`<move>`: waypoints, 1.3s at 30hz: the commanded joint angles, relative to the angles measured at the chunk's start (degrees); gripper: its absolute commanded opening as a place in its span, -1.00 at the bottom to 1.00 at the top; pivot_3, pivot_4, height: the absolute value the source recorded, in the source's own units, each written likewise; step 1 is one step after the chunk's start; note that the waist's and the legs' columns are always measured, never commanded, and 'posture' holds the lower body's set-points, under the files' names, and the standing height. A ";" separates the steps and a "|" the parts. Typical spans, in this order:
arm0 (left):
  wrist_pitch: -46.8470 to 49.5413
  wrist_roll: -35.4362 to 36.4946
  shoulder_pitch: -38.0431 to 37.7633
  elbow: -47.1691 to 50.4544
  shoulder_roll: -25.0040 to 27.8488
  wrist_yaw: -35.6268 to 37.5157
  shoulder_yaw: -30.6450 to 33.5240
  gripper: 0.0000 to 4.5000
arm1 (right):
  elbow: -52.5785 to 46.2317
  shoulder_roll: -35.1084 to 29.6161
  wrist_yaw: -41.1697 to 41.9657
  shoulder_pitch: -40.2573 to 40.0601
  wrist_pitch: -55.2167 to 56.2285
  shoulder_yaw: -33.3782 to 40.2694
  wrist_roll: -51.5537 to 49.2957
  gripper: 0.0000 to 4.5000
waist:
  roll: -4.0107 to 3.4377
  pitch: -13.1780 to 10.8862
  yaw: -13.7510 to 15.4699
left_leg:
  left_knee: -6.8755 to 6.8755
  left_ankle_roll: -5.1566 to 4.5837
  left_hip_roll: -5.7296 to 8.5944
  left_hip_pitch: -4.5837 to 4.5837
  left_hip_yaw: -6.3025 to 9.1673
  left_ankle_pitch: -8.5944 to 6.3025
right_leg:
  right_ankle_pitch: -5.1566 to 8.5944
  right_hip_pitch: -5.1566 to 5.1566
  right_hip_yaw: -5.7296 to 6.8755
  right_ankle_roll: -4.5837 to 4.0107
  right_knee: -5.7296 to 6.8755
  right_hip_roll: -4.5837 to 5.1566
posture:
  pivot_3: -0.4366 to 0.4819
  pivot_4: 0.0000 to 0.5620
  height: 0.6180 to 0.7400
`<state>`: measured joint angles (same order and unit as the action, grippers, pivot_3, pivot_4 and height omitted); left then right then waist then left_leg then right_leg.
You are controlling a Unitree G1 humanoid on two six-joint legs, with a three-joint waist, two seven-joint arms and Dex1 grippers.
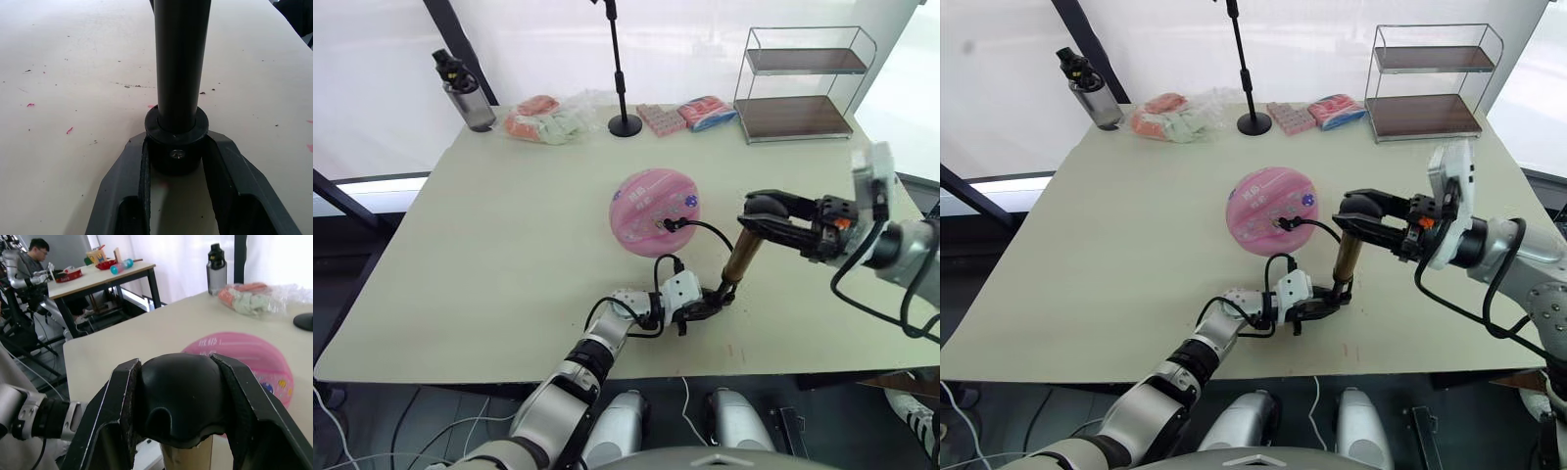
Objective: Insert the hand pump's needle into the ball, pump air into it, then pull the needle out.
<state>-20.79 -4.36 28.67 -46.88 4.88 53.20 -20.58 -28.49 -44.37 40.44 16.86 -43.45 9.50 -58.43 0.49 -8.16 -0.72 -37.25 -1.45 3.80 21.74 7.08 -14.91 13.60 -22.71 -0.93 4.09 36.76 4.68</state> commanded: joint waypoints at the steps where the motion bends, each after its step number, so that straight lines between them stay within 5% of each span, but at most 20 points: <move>1: 0.70 -1.64 -2.36 -3.40 0.92 0.10 -0.89 -0.53 | 0.92 1.22 1.86 -3.43 1.77 -4.73 5.67 -0.25 | -0.02 0.02 -0.02 | 0.00 0.00 0.00 0.00 0.00 0.00 | 0.00 0.00 0.00 0.00 0.00 0.00 | -0.05 -0.47 1.00; 11: 0.14 -1.86 -2.65 -3.52 0.79 -0.34 -1.01 -0.53 | 5.88 6.02 4.45 -9.50 12.96 -14.70 22.14 -0.25 | -0.09 0.11 -0.06 | 0.00 0.01 0.00 -0.09 -0.01 0.00 | 0.09 0.06 -0.01 0.16 0.01 -0.02 | -0.05 -0.47 1.00; 19: -0.09 -2.01 -2.80 -3.49 0.76 -0.34 -1.15 -0.53 | 6.65 7.66 5.31 -10.81 16.16 -15.87 25.75 -0.25 | -0.13 0.26 -0.09 | 0.00 0.01 -0.01 -0.14 -0.01 0.00 | 0.11 0.08 -0.02 0.18 0.01 -0.05 | -0.05 -0.47 1.00; 39: -0.37 -1.88 -2.72 -3.88 0.88 -0.05 -1.30 -0.53 | -1.07 -2.43 3.11 7.91 -3.02 3.67 0.80 -0.25 | -0.07 -0.02 0.11 | 0.01 0.01 0.01 0.06 0.08 0.00 | 0.00 -0.01 0.06 0.00 -0.04 0.01 | -0.05 -0.47 1.00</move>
<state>-22.48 -4.33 28.23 -47.61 4.76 52.49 -20.70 -28.18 -45.89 44.35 22.30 -46.89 8.50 -54.99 0.42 -8.18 -0.61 -37.25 -1.44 3.81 21.81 7.14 -14.91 13.60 -22.73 -0.89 4.10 36.71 4.70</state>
